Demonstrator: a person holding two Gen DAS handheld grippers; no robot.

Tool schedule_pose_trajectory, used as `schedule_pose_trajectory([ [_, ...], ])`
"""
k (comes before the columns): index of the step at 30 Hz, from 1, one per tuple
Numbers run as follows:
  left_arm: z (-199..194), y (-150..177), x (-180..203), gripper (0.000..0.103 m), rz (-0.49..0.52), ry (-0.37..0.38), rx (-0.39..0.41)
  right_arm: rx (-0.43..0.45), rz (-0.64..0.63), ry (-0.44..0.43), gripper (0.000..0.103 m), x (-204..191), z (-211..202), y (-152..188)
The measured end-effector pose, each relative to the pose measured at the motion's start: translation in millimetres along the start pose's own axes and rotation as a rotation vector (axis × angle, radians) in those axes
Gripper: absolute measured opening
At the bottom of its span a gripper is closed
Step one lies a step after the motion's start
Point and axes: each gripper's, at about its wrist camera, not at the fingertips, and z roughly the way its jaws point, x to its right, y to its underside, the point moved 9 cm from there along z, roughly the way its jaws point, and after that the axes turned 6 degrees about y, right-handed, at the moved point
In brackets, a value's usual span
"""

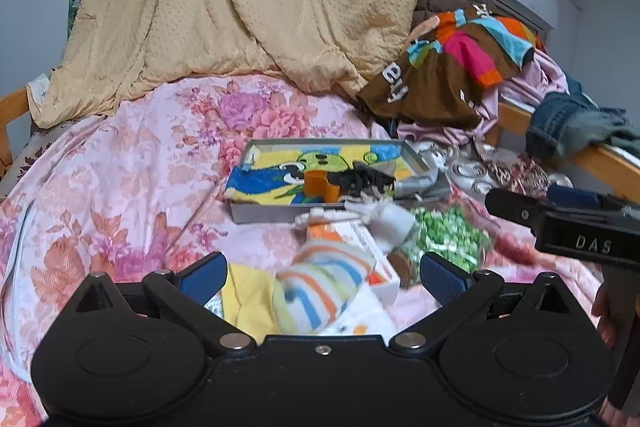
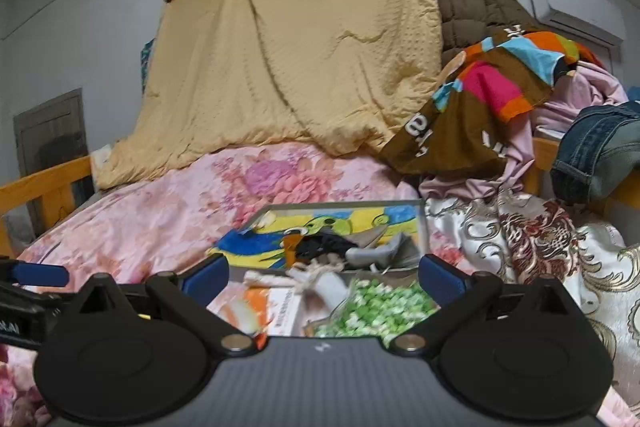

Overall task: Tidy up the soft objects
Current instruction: 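Reach left tool toward striped yellow sock while right reaches white folded cloth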

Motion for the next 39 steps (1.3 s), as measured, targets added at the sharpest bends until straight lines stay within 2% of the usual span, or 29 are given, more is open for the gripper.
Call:
schedule_pose_trajectory([
  [6, -5.4, 16.2, -8.4, 0.102, 0.003, -0.002, -0.024, -0.013, -0.037, -0.026, 0.103, -15.3, -8.4, 7.0],
  [18, -11.2, 39.0, -34.0, 0.102, 0.045, -0.026, -0.085, -0.071, -0.121, -0.048, 0.103, -33.7, 3.3, 22.0],
  [24, -9.4, 45.2, -48.2, 0.102, 0.000, -0.028, -0.096, -0.112, -0.188, -0.083, 0.103, -50.3, 9.1, 33.0],
  [39, 16.1, 50.8, -51.6, 0.102, -0.023, 0.024, -0.114, -0.259, -0.351, -0.145, 0.103, -84.1, 23.4, 70.9],
])
